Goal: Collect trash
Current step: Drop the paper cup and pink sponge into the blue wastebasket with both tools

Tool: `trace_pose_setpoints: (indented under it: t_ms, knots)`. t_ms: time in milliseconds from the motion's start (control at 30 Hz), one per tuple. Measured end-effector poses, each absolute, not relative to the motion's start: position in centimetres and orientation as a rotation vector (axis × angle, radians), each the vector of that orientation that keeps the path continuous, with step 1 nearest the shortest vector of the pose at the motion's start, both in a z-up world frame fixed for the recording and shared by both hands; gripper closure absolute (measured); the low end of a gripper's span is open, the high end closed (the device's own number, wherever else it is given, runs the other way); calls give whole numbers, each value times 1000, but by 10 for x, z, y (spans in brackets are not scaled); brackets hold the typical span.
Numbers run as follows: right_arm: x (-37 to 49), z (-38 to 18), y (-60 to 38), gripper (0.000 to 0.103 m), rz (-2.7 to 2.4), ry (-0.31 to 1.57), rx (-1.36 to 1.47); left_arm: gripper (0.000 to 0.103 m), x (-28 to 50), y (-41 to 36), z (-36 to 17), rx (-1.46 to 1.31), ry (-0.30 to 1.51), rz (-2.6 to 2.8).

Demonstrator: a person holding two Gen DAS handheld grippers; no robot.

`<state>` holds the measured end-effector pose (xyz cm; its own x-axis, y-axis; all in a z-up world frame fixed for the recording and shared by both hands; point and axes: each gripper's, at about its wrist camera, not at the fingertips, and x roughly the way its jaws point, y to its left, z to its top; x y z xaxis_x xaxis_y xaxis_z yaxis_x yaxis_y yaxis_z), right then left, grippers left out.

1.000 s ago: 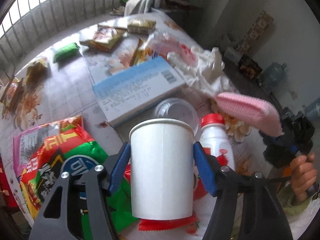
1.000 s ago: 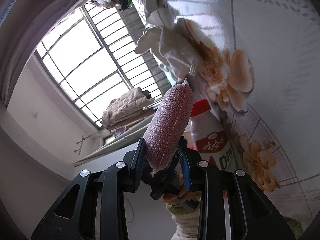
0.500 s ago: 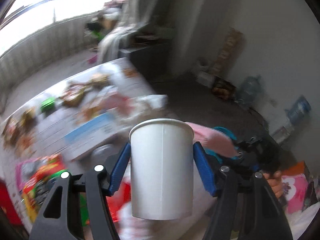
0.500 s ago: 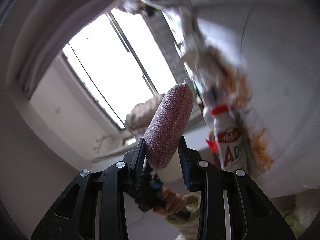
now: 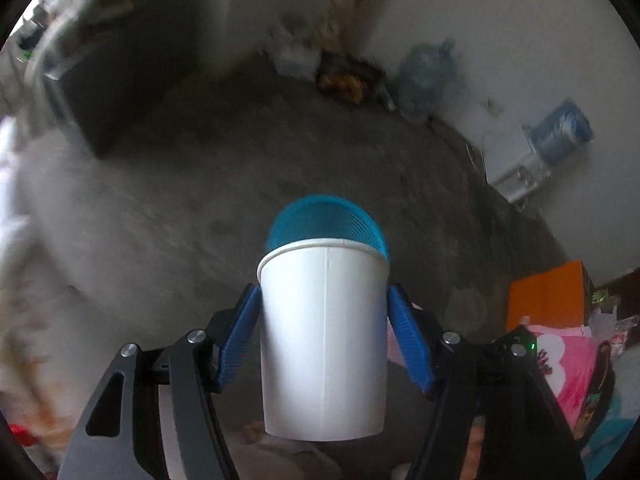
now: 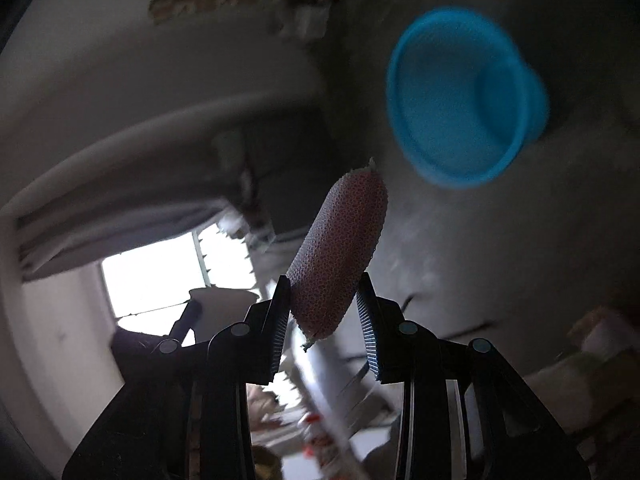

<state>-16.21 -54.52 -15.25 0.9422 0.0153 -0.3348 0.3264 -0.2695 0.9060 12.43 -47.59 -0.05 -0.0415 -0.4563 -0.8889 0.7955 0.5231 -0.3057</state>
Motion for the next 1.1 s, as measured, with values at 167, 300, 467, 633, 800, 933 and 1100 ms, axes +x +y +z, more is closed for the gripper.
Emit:
trace_pose_setpoints:
  t_ms: [167, 300, 467, 633, 800, 933, 1100]
  knots:
    - [-153, -180, -585, 68, -426, 302, 1800, 37, 113, -552, -55, 348, 1307, -1025]
    - [-133, -217, -613, 41, -460, 367, 1821, 12, 116, -578, -83, 346, 1307, -980]
    - [-135, -258, -618, 41, -574, 448, 1910, 12, 118, -562, -97, 298, 1313, -906]
    - [-148, -248, -606, 41, -585, 452, 1854, 12, 119, -534, -71, 266, 1222, -965]
    - [-165, -215, -591, 38, -637, 484, 1710, 12, 107, -497, -22, 283, 1130, -1057]
    - [-169, -174, -568, 28, -711, 589, 1490, 12, 98, -453, 15, 257, 1115, -1141]
    - [-150, -113, -527, 12, -791, 690, 1143, 12, 85, -377, 47, 293, 1027, -1177]
